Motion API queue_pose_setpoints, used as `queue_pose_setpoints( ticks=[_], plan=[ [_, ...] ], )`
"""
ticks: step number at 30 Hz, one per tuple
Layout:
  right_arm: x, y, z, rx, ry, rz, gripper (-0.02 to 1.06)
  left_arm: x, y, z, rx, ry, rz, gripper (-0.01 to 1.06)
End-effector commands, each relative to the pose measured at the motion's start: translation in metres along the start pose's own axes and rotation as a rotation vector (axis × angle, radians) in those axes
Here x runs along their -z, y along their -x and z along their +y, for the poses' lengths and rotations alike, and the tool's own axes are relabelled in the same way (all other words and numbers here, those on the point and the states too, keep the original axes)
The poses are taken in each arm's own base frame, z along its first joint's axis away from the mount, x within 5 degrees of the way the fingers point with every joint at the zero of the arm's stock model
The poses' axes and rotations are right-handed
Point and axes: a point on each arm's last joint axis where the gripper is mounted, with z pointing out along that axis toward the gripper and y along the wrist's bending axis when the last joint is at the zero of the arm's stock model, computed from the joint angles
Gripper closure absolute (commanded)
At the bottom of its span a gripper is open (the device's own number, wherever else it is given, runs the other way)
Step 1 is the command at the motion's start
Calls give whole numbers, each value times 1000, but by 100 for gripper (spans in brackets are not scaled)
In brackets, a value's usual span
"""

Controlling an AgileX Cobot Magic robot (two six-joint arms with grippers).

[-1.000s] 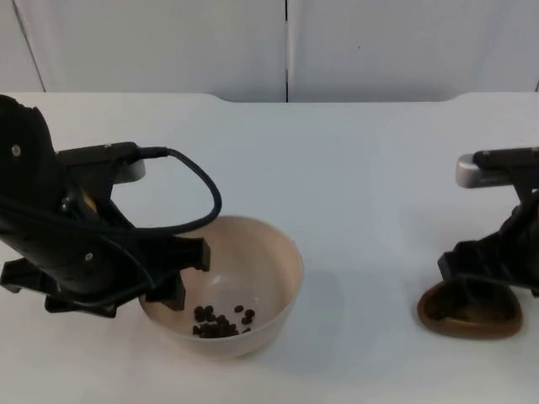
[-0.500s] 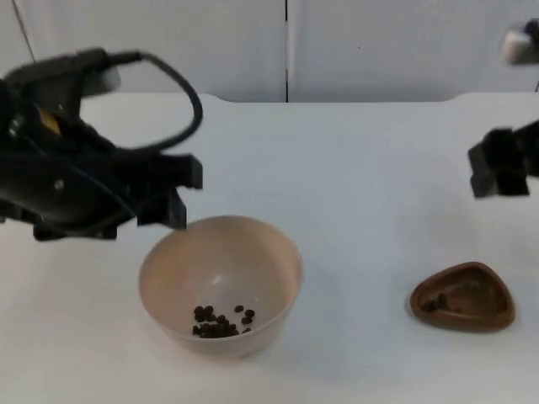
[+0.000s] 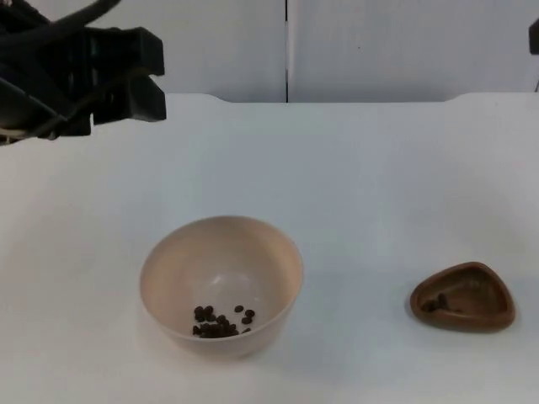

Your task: Pick up the bowl with the left hand and pour the coffee beans from the cup into the bowl with the right hand.

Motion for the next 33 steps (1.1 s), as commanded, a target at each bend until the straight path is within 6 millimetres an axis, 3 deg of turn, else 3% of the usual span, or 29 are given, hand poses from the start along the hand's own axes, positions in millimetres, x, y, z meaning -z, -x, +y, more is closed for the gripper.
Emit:
queue_pose_setpoints(
  ticks=[1, 9, 15, 33],
  plan=[
    [10, 6, 0, 0, 7, -36, 31, 7, 2, 0, -24, -1, -17, 42],
    [54, 13, 0, 50, 80, -112, 31, 33, 7, -2, -95, -4, -66, 42],
    [75, 10, 0, 104, 118, -101, 32, 47, 6, -2, -100, -7, -71, 42],
    [157, -15, -6, 193, 229, -116, 33, 125, -3, -1, -185, -43, -191, 42]
  ],
)
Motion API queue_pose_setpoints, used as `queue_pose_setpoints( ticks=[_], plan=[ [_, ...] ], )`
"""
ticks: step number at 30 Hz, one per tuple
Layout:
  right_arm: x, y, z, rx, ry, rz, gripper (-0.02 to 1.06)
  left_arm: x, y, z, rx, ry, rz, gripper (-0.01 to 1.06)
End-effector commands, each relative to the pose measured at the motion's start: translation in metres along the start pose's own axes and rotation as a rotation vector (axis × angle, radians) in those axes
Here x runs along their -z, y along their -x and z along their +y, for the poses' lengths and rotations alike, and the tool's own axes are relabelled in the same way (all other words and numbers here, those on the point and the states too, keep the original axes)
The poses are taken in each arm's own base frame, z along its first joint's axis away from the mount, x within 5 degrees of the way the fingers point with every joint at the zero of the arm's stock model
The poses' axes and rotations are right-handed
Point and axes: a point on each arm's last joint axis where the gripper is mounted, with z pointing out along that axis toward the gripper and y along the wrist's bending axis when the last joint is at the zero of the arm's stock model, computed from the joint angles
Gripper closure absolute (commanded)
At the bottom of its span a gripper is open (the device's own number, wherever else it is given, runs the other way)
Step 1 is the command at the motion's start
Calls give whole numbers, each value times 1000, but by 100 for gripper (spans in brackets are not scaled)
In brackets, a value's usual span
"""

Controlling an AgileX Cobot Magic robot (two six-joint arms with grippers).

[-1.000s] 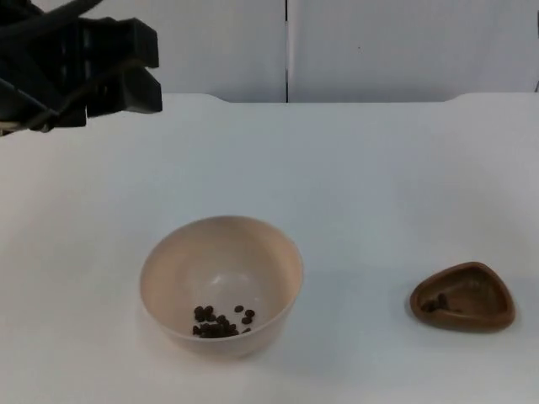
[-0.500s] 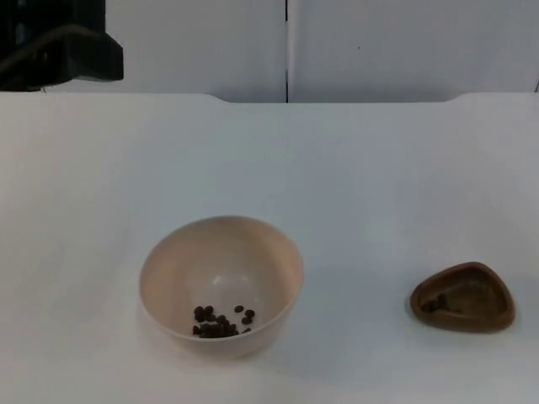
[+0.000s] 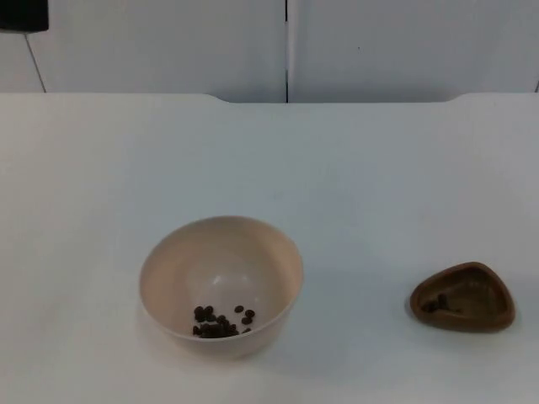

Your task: Pick up the bowl with the left hand and pour the coffee beans from the cup into the bowl with the right hand.

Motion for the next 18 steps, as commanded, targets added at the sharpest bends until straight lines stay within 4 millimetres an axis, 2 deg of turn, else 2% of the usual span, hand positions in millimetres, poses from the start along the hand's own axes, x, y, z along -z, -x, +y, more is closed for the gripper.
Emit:
queue_pose_setpoints(
  ticks=[1, 6, 12, 15, 18],
  plan=[
    [11, -3, 3, 16, 27, -10, 33, 12, 0, 0, -19, -1, -20, 42],
    [26, -25, 4, 26, 39, -7, 33, 38, -6, 1, -42, -8, -39, 42],
    [36, -46, 5, 28, 41, -11, 33, 57, -14, 2, -98, -9, -30, 42],
    [46, -61, 7, 19, 60, -27, 33, 76, -23, 3, -122, -15, -40, 42],
    [53, -68, 9, 41, 78, -49, 33, 87, -28, 3, -138, -22, -49, 42]
  ],
)
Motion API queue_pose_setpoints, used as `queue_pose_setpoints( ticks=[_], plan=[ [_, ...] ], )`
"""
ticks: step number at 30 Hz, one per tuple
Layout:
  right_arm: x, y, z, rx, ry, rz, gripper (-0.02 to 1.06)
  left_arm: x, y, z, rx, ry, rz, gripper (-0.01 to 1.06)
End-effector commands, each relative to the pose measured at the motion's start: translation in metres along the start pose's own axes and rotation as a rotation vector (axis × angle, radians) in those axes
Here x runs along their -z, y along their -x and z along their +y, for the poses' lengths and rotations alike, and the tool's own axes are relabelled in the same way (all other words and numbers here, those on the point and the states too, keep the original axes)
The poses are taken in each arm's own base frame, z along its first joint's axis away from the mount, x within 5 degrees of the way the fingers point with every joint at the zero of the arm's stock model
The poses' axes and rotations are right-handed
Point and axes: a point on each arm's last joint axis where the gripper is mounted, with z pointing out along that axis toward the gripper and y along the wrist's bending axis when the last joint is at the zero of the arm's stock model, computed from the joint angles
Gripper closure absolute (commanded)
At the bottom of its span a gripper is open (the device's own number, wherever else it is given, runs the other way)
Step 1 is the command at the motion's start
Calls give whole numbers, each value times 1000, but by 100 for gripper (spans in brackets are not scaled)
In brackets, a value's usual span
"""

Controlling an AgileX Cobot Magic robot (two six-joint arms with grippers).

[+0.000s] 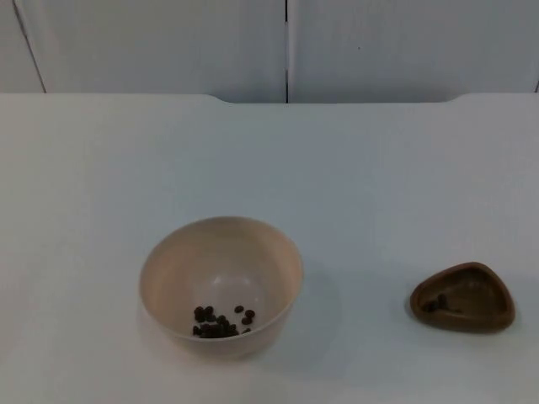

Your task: Pick up the bowl with the left hand and pour the coffee beans from the cup into the bowl with the right hand.

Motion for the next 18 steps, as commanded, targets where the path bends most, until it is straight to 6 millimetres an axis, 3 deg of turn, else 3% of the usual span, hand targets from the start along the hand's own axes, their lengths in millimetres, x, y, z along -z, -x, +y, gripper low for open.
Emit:
queue_pose_setpoints(
  ticks=[1, 13, 18],
  plan=[
    [5, -7, 2, 20, 17, -11, 33, 14, -6, -1, -21, -13, -7, 42],
    [38, -40, 8, 55, 38, -100, 33, 80, -44, -1, -97, -39, -200, 42],
    [47, -44, 9, 64, 34, -144, 33, 83, -57, 1, -101, -36, -219, 42]
  ],
)
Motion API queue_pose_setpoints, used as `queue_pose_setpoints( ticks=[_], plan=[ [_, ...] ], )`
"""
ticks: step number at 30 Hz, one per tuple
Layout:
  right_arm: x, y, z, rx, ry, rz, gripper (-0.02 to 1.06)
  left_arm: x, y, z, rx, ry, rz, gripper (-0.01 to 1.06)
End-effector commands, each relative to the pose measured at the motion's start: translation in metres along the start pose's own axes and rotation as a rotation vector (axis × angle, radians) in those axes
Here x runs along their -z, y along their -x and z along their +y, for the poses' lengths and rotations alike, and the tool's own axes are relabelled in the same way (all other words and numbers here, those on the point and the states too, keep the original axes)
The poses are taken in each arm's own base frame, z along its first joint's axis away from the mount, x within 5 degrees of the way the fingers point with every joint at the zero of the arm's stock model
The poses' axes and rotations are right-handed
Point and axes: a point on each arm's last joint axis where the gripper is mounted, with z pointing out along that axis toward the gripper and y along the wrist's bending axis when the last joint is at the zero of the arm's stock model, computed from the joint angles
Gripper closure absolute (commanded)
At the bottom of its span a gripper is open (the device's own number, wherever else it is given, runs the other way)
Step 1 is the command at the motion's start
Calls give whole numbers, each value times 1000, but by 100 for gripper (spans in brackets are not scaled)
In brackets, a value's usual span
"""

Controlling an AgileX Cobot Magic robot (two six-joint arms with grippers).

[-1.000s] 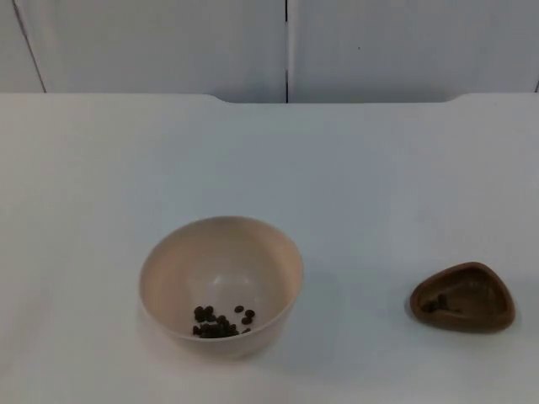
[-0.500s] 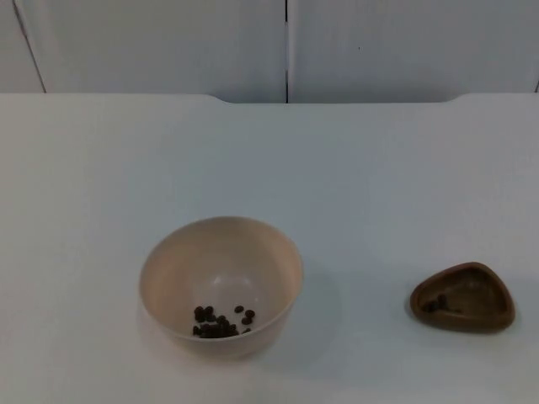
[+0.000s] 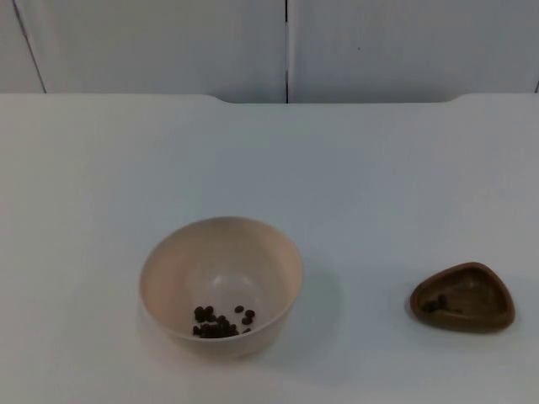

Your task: Pick up the bowl with the left hand and pour the coffee beans from the cup into the bowl with the right hand.

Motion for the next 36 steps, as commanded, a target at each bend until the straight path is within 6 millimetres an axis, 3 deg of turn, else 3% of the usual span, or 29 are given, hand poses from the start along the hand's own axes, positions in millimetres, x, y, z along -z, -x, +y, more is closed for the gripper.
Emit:
queue_pose_setpoints(
  ticks=[1, 4, 16, 19, 36],
  plan=[
    [3, -2, 1, 8, -1, -12, 33, -1, -8, 0, -4, 4, 14, 42],
    [9, -6, 2, 13, 0, -29, 33, -8, -23, 2, -10, 12, 122, 42],
    [10, -15, 3, 15, 14, 67, 33, -17, -35, 3, -16, 20, 181, 42],
    [10, -15, 3, 15, 14, 67, 33, -28, -51, 3, -7, 13, 261, 42],
    [10, -16, 3, 18, 11, 73, 33, -27, -51, 3, -7, 15, 259, 42]
  ],
)
